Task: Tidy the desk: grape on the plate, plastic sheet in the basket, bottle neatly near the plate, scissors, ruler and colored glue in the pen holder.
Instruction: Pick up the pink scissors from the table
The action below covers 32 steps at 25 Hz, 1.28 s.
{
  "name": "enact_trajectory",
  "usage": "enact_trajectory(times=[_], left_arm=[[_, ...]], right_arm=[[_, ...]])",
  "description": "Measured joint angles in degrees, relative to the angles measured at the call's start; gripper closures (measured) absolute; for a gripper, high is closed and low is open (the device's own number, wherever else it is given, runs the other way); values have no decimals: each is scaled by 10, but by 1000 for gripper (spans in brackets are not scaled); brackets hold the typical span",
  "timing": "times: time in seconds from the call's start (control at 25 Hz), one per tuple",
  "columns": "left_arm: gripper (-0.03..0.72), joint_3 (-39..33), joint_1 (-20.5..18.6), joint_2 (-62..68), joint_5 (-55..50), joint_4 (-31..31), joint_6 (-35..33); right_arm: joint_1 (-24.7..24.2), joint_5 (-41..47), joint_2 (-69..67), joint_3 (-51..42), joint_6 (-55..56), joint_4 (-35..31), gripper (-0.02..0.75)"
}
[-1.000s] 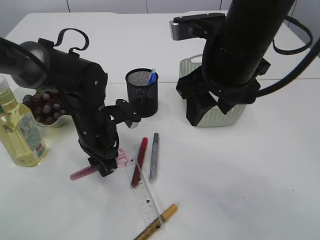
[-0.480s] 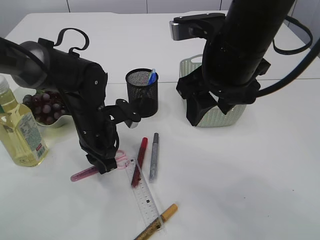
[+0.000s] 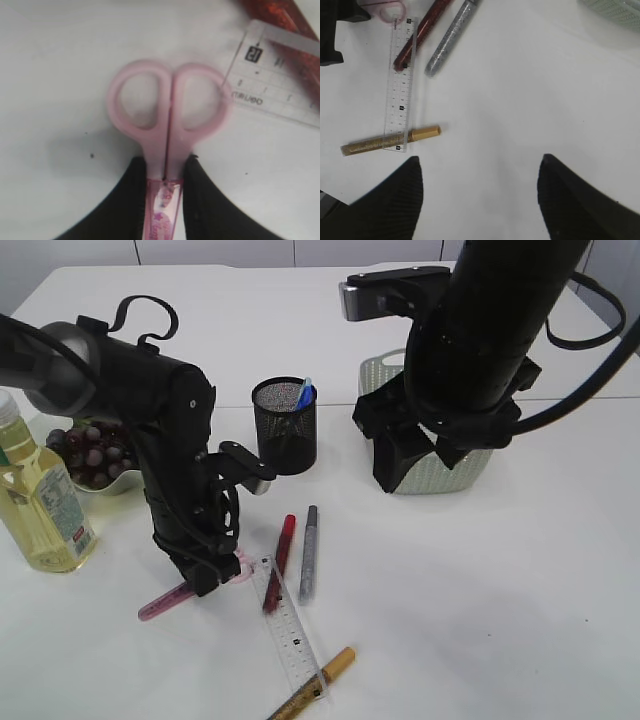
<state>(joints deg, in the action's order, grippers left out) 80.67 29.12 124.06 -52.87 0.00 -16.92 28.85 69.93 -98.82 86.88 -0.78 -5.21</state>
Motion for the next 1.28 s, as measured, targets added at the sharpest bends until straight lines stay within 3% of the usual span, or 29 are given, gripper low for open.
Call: enact_trajectory(times=[0.76,1.04,1.28], left_arm=[[552,-12,-23,-84,23,-17,169],[552,-133,-23,-170,177,-19,194],[552,-251,-23,-253,433,-24,196]], right_arm=[[0,2,0,0,-1,0,214],[0,3,0,0,-1,0,214],[0,3,0,0,-1,0,214]])
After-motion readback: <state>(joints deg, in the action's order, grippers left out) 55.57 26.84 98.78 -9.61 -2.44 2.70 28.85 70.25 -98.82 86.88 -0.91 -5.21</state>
